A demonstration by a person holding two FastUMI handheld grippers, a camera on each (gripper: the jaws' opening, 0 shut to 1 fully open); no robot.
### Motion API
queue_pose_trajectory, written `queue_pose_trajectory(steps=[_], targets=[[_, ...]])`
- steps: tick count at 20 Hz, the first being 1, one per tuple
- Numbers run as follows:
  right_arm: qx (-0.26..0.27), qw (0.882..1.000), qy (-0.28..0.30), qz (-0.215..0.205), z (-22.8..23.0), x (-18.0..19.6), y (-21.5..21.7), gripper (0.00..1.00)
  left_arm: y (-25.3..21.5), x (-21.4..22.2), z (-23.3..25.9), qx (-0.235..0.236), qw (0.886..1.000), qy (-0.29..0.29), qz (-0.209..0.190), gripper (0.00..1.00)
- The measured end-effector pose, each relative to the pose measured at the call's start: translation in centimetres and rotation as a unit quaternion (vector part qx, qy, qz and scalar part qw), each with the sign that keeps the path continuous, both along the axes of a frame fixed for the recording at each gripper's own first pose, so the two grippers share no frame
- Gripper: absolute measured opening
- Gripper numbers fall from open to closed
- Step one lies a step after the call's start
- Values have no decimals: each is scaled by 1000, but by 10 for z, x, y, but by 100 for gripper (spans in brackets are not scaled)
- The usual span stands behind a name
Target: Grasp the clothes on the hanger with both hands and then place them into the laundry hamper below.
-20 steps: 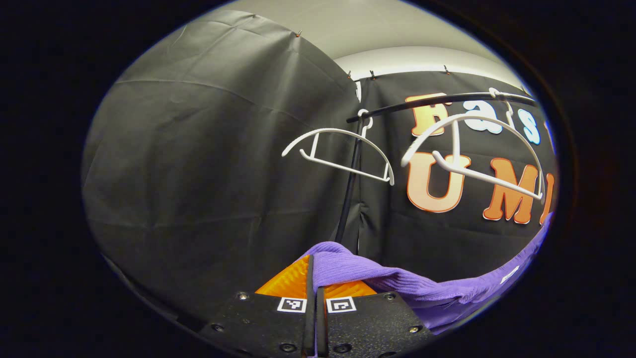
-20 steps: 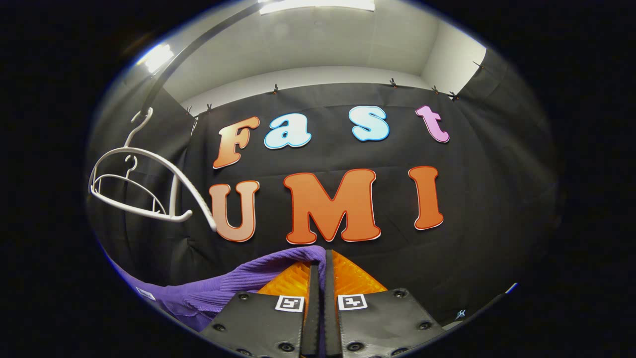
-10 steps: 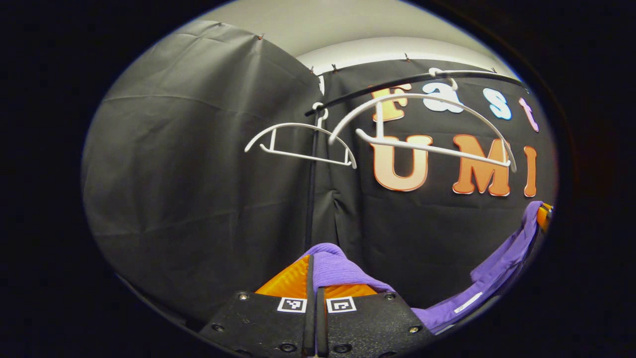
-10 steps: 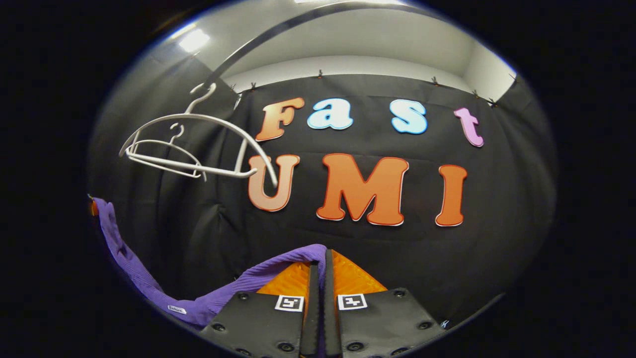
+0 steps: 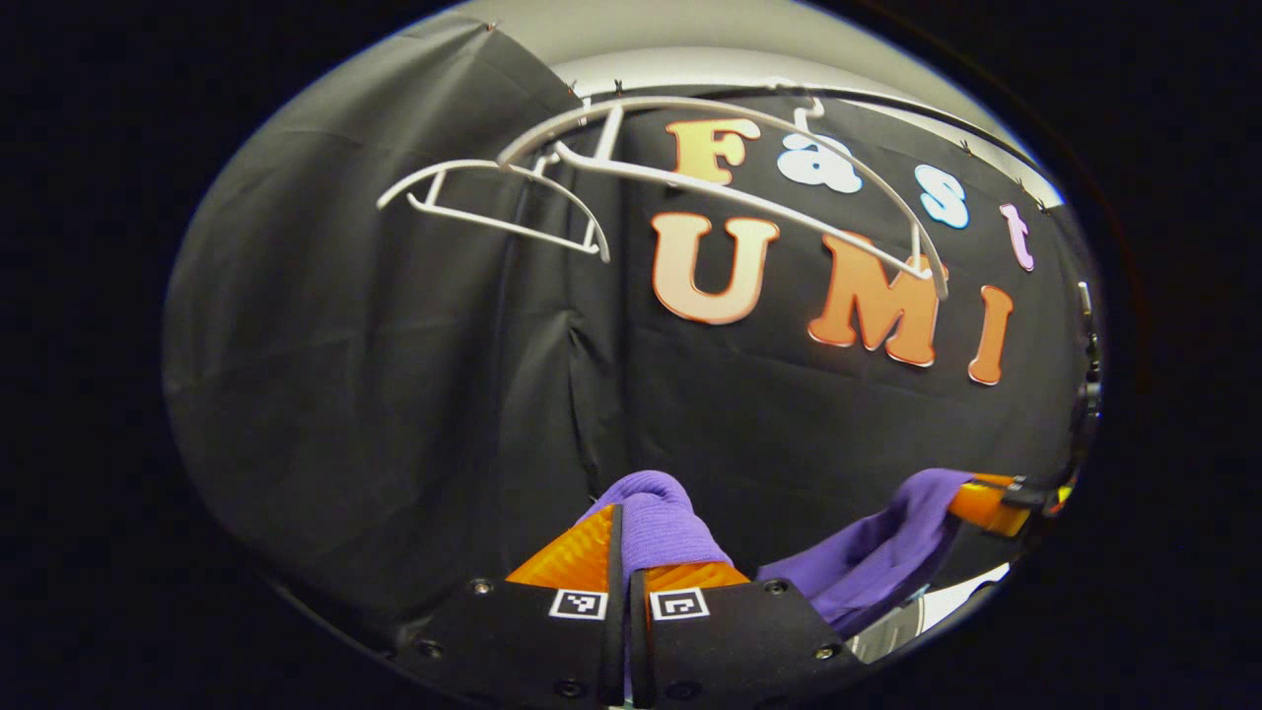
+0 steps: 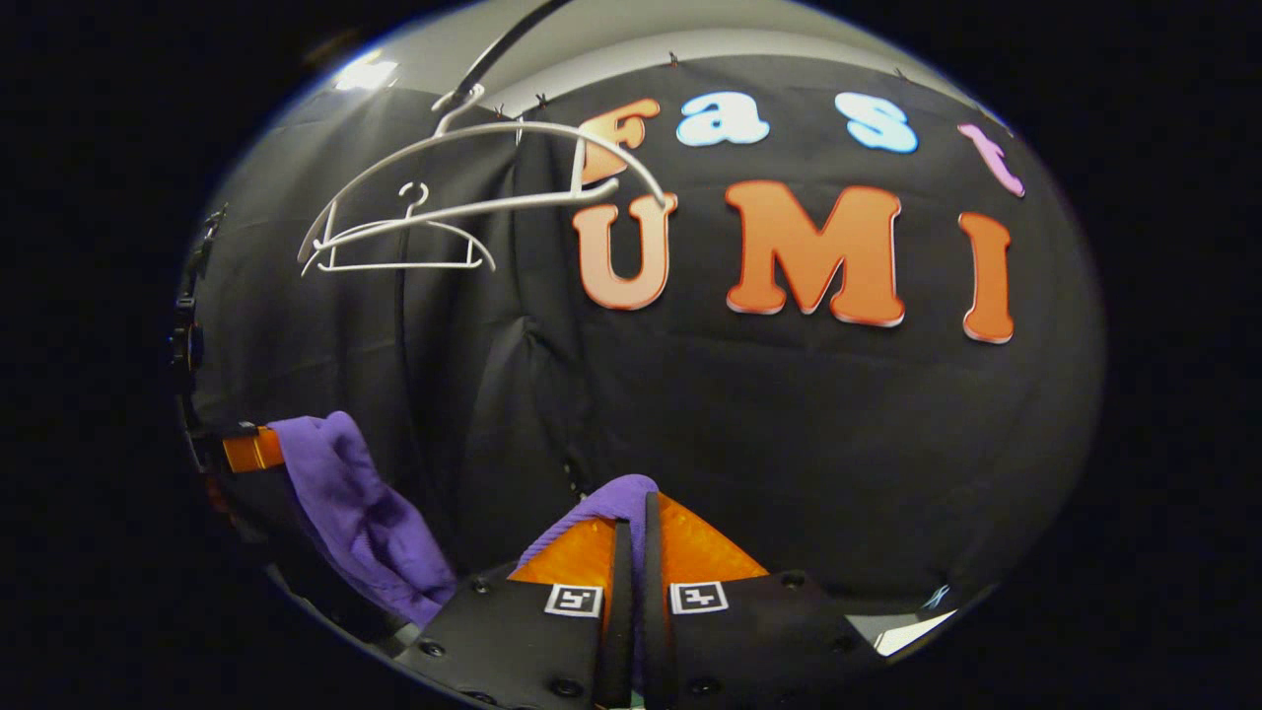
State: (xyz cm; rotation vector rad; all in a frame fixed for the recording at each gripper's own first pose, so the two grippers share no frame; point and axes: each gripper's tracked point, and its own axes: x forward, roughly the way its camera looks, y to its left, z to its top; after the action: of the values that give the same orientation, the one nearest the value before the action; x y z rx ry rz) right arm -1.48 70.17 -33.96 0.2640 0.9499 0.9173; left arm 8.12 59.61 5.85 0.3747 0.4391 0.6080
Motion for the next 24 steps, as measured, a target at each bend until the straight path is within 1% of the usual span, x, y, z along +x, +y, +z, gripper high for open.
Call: queue_pose_trajectory(steps=[2, 4, 6, 7, 8, 9, 11, 13, 15, 17, 18, 19, 20, 21, 22, 24], targets=[[-8, 999, 38, 14, -17, -25, 3, 12, -5, 1, -27, -35, 999, 15, 1, 3], [-21, 997, 66, 30, -29, -45, 5, 12, -4, -3, -56, -74, 997, 30, 17, 3], [-39, 993, 94, 54, -43, -70, 3, 12, -2, -10, -88, -118, 991, 56, 39, 4], [-50, 991, 107, 67, -45, -80, 1, 12, -2, -13, -103, -136, 987, 65, 48, 6], [-58, 988, 119, 79, -50, -91, 0, 7, -3, -15, -116, -150, 984, 76, 57, 4], [-65, 986, 129, 88, -56, -101, 1, 12, -1, -20, -129, -159, 980, 89, 74, 4], [-79, 980, 150, 105, -66, -118, 3, 12, -4, -29, -149, -167, 974, 122, 94, 5], [-95, 975, 163, 121, -76, -134, 2, 12, -8, -36, -171, -167, 969, 156, 98, 6], [-95, 973, 168, 126, -79, -140, 2, 12, -13, -37, -184, -173, 963, 182, 97, 6], [-99, 972, 167, 129, -83, -144, 2, 12, -20, -40, -189, -188, 958, 196, 94, 11], [-99, 971, 172, 132, -85, -149, 1, 7, -21, -43, -189, -191, 956, 200, 99, 10], [-102, 970, 176, 137, -87, -152, -1, 8, -21, -44, -192, -195, 953, 206, 106, 22], [-100, 968, 182, 141, -89, -155, -1, 34, -21, -44, -192, -192, 952, 211, 112, 35], [-96, 969, 183, 138, -88, -154, -1, 38, -19, -40, -188, -184, 952, 214, 119, 49], [-95, 969, 183, 138, -89, -154, 1, 53, -18, -37, -184, -176, 952, 216, 125, 60], [-103, 969, 179, 136, -96, -150, 0, 84, -18, -37, -187, -173, 951, 218, 135, 82]])
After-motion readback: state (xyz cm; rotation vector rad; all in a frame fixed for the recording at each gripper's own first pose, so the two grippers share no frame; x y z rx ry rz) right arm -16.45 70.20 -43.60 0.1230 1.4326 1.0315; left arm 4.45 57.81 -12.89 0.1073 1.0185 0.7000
